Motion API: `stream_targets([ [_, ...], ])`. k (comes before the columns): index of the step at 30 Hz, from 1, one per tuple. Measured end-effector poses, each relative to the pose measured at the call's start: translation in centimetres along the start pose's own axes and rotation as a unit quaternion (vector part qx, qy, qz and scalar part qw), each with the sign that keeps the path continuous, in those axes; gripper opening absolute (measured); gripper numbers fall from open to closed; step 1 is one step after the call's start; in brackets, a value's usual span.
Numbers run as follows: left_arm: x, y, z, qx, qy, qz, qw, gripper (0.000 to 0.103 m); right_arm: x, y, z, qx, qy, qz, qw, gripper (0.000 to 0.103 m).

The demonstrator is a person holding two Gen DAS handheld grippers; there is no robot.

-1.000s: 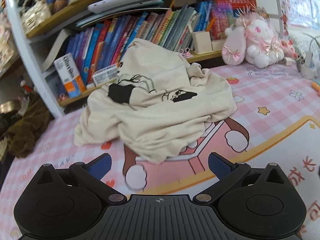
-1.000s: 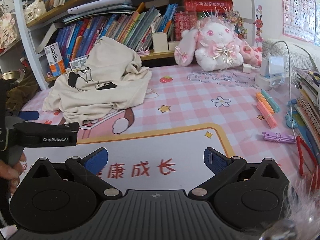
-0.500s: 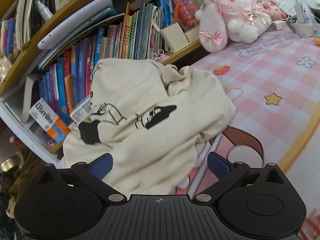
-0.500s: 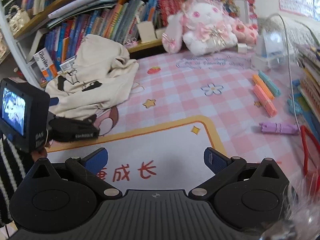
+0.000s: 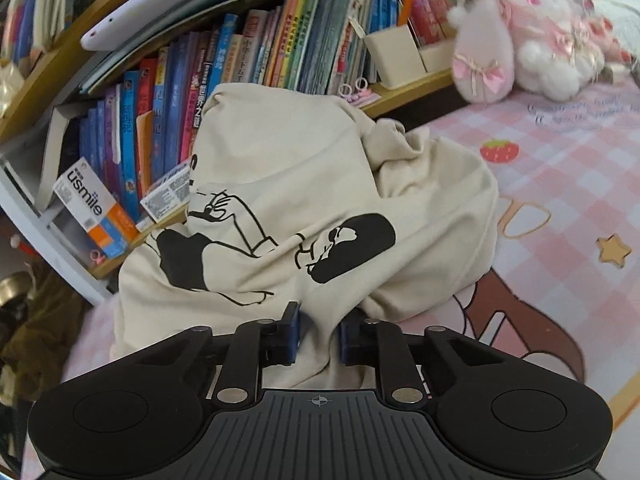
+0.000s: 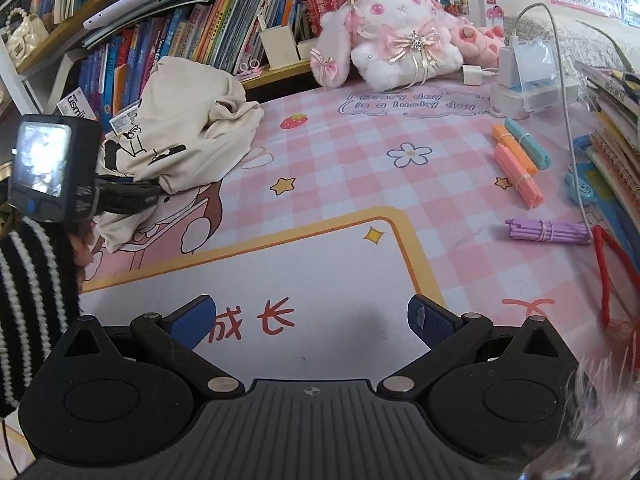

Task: Fold clothes
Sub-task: 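Move the left tool onto the cream sweatshirt and close it on the fabric, then hold the sweatshirt in the left tool while the right tool approaches it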

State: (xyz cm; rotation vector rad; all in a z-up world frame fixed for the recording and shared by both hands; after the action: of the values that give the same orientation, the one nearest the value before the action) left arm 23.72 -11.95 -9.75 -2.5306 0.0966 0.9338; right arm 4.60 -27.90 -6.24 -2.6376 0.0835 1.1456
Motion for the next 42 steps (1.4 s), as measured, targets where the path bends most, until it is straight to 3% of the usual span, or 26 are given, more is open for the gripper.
stream_targets([
  [17,-5.3,0.0,1.2,-0.002,0.018,0.036,0.9992,0.015,-1.7,-0.7,1.2,-0.006,0.005,0.006,1.0,0.103],
  [42,-6.7,-0.2,0.2,-0.023,0.023,0.024,0.9992,0.015,-1.9,0.9,1.8,-0.004,0.002,0.013,1.0,0.103],
])
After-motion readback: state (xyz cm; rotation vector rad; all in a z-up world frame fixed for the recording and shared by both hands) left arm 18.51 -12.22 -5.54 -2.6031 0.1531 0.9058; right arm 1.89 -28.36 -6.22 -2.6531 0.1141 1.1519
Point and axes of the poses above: each gripper's, at about its wrist camera, not at the fingertips, and x roughly the way its jaws point, y to its right, z to its underside, the point moved 10 cm from there along x, roughly the way its jaws point, and after that the axes turned 4 degrees about z, right-handed, at the moved point
